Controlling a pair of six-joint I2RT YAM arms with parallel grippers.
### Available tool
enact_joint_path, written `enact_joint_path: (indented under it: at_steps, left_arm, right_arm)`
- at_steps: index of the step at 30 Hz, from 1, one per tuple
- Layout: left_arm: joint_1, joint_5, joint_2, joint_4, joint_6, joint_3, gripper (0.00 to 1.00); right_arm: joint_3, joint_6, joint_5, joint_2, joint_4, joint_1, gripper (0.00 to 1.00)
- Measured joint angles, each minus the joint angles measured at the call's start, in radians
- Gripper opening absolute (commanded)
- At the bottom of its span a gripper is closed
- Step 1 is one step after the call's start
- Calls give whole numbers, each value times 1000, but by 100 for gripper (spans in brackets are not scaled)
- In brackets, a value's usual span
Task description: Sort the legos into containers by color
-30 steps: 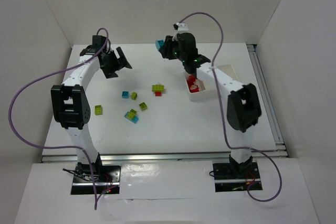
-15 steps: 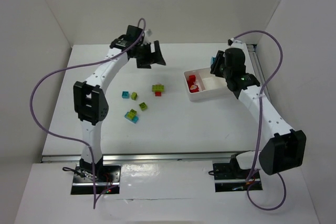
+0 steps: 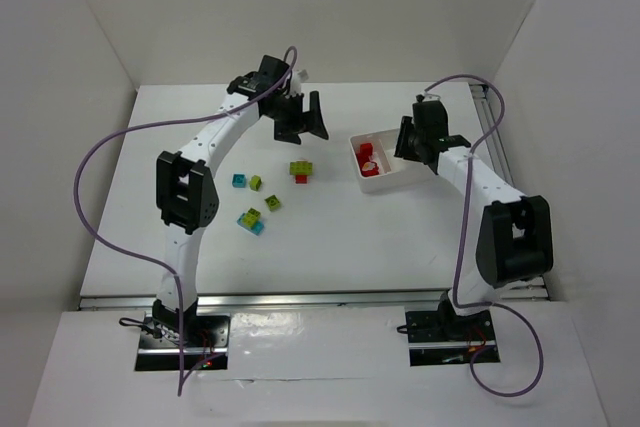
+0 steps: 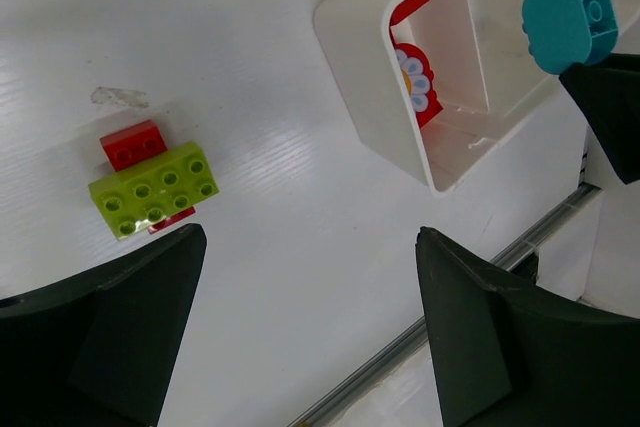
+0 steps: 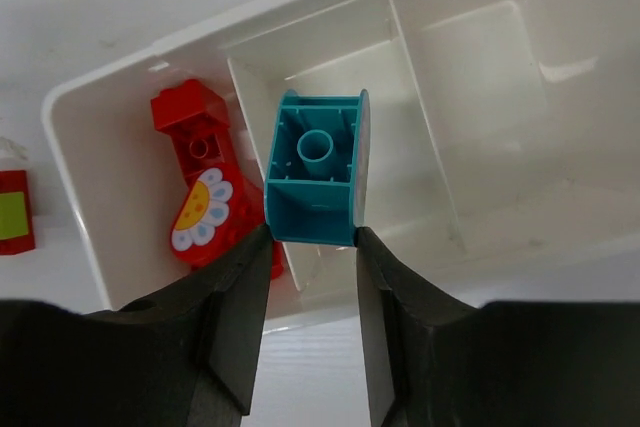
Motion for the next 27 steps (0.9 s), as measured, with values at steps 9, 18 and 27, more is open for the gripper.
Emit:
enact_joint_path:
  at_steps: [9, 18, 27]
  left_arm:
    - [34, -45, -12, -51, 25, 0, 96]
    - [143, -112, -133, -68, 47, -2, 96]
    - [142, -145, -172, -68, 55, -63, 96]
  right_arm:
    - [59, -17, 23, 73, -17, 44, 66]
    - [115, -12, -99, 69, -20, 185, 81]
    - [175, 27, -196, 265, -22, 207, 66]
